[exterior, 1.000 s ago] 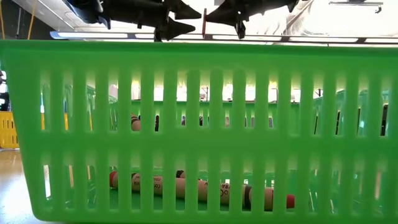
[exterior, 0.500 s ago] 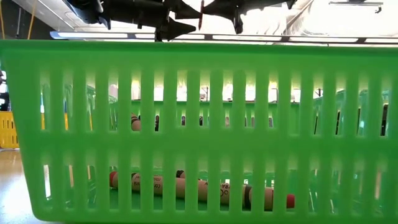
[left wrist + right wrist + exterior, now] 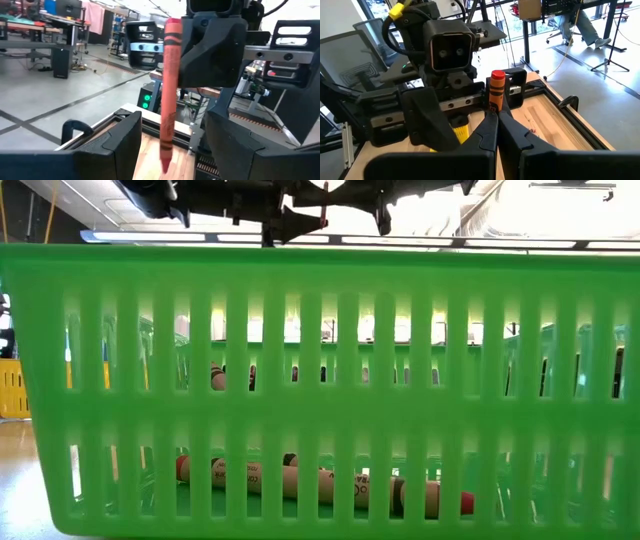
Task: Sort crayons
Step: Put the orange crayon into the yellow bin
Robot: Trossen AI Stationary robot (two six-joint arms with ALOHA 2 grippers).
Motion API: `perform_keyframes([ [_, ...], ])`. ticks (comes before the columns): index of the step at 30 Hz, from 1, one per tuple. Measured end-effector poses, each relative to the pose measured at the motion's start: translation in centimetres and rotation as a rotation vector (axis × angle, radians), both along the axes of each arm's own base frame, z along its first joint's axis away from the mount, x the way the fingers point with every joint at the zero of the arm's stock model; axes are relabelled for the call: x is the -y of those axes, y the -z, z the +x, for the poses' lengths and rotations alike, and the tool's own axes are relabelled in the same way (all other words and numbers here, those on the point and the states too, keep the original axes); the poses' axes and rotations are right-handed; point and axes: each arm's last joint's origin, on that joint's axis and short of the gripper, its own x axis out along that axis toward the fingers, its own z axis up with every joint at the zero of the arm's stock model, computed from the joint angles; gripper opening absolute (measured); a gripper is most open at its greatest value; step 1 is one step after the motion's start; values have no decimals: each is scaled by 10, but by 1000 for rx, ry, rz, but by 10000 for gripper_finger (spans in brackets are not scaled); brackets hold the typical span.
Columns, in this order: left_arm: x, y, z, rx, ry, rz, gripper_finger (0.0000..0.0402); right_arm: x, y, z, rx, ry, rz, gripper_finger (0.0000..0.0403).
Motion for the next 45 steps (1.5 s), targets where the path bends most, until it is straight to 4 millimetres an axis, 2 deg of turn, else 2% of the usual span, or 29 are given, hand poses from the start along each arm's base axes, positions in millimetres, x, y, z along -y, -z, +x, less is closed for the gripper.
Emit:
perform_keyframes([
  [3,0,-3,1,2,-2,17,203,0,0,0,0,0,1,0],
  [6,0,-3,1,-8,-7,40,180,0,0,0,-4,0,1,0],
  [9,-1,-3,1,-7,-9,41,130,0,0,0,-4,0,2,0],
  [13,-4,-3,0,-9,-19,40,36,0,1,0,-7,-1,2,0],
  [15,-5,-3,0,-10,-20,39,13,0,1,0,-8,2,2,0],
  [26,-5,-1,0,-28,-23,44,3,2,2,-1,-22,8,7,5],
  [29,-5,-1,-2,-50,-28,41,3,7,6,-4,-60,24,20,22],
  [33,-7,-7,-12,-97,-66,36,2,16,7,-18,-138,65,49,59],
  [35,-8,-9,-22,-160,-101,44,1,19,6,-28,-176,86,65,77],
  [38,-9,-4,-40,-352,-213,33,1,22,6,-40,-228,111,87,96],
  [45,2,33,-89,-884,-412,-202,1,23,10,-50,-308,131,121,98],
])
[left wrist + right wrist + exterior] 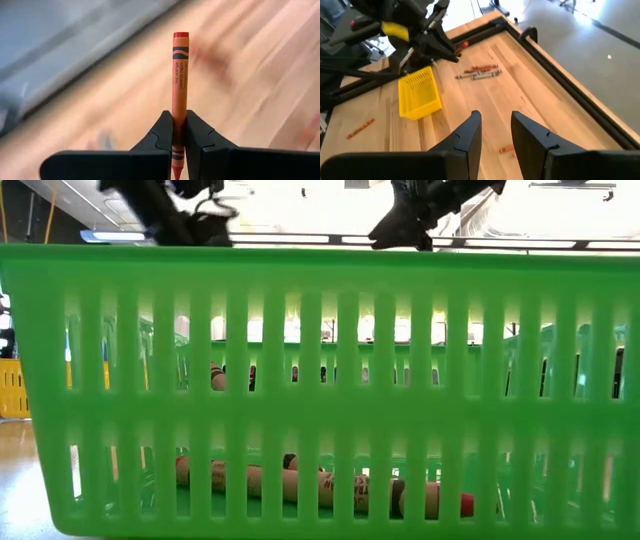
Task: Sort crayons
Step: Put the orange crayon into the yellow bin
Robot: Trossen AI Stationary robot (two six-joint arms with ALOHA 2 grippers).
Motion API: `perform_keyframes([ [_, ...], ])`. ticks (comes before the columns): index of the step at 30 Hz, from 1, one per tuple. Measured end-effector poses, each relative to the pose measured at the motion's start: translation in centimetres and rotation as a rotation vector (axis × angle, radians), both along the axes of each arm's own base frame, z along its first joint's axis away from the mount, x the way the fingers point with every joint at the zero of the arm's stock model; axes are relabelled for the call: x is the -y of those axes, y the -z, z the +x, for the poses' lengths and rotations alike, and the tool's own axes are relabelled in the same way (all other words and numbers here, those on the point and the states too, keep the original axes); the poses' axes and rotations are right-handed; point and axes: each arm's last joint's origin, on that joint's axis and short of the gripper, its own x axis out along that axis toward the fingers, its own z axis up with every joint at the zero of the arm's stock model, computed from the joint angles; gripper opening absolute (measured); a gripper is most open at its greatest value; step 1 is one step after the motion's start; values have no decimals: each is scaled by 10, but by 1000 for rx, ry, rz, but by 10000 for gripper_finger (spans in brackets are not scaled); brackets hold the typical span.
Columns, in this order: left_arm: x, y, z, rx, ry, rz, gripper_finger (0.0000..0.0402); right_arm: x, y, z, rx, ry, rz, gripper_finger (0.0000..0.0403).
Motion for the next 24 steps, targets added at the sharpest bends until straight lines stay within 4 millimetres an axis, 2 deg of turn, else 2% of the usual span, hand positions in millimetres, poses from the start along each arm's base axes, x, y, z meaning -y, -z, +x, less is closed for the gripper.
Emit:
perform_keyframes([
  [3,10,11,-13,-125,-64,-104,1,1,3,2,-12,0,6,95],
  [7,22,19,-20,-217,-110,-245,1,1,4,2,-20,-3,4,94],
  [12,36,17,-15,-368,-71,-397,1,3,6,2,-45,54,-9,94],
  [18,52,18,-8,-581,41,-361,1,6,11,4,-57,189,57,94],
  [24,66,22,-6,-718,137,-302,1,9,17,7,-48,300,180,94],
])
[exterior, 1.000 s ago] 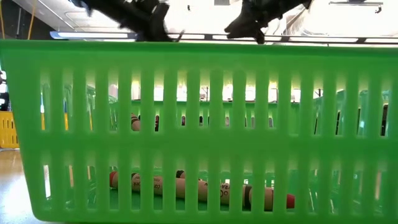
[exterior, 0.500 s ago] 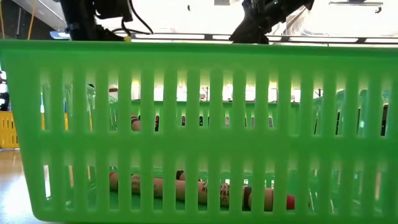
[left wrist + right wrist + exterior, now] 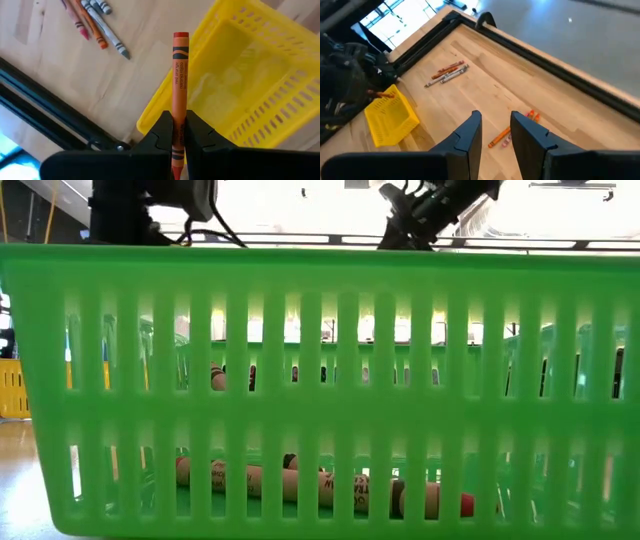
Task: Sort crayons
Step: Put the orange crayon into the yellow bin
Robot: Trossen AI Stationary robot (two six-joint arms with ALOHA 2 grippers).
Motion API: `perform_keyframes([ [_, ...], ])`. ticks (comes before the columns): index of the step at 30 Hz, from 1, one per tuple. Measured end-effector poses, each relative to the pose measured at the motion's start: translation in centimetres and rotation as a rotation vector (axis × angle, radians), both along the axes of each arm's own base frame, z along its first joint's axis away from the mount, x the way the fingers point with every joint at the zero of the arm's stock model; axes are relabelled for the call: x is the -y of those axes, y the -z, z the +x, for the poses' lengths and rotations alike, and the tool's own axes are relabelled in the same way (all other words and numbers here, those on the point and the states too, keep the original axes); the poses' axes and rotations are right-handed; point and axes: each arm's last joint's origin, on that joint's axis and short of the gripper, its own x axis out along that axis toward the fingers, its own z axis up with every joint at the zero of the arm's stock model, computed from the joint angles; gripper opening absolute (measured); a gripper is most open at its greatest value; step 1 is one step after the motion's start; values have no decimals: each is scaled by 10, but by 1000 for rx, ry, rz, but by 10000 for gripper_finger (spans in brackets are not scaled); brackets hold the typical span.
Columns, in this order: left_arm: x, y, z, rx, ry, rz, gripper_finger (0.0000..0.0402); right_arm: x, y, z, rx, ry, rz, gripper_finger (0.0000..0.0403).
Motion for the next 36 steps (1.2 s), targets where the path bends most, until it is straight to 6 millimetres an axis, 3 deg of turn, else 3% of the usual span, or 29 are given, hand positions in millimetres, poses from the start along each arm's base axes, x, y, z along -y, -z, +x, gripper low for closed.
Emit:
perform_keyframes([
  [22,26,1,-3,-42,197,70,4,2,48,19,-201,91,226,94],
  [36,37,1,-4,11,101,61,5,-1,39,34,-74,108,122,94],
])
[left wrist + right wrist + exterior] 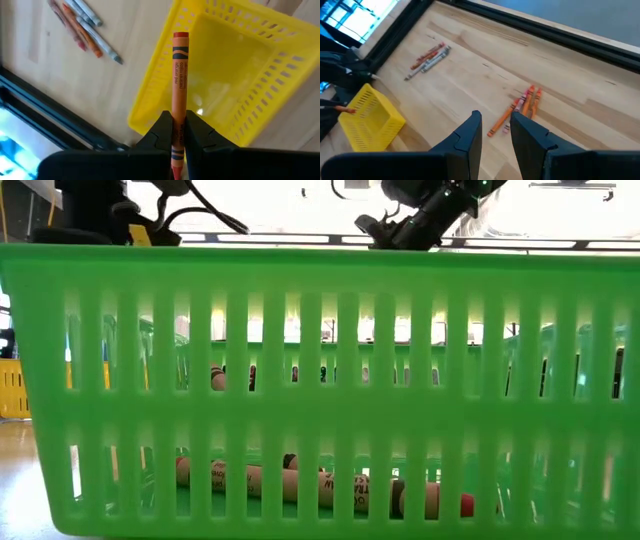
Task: Sort crayons
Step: Put the orange crayon into the yellow bin, then put the gray crayon into the black bin
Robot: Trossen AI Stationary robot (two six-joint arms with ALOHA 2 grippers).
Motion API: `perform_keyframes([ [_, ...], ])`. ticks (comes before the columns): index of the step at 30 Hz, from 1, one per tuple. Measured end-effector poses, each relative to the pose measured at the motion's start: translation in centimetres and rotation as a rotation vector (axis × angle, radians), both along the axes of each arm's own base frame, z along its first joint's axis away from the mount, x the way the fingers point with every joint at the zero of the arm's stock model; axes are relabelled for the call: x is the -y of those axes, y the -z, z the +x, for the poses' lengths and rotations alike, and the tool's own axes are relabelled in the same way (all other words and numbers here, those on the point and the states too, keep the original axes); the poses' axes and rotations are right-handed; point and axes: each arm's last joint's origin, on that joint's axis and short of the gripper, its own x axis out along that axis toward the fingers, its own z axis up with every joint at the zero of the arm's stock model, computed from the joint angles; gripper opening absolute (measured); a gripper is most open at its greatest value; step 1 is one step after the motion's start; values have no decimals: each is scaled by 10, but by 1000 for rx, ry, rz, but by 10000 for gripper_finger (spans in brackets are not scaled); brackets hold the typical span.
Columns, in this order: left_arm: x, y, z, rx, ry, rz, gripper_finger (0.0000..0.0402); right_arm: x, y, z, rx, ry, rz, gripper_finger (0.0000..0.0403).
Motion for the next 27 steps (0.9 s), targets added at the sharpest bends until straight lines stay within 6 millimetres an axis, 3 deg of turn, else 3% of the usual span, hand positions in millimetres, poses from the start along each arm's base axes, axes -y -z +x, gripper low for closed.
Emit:
perform_keyframes([
  [6,5,2,9,111,-103,-104,5,-2,1,0,-9,-9,6,94],
  [16,-8,1,19,221,-178,-37,9,-3,2,0,-39,-67,-33,94],
  [27,-8,2,19,227,-225,-42,72,-6,-1,-2,-38,-237,-45,94],
])
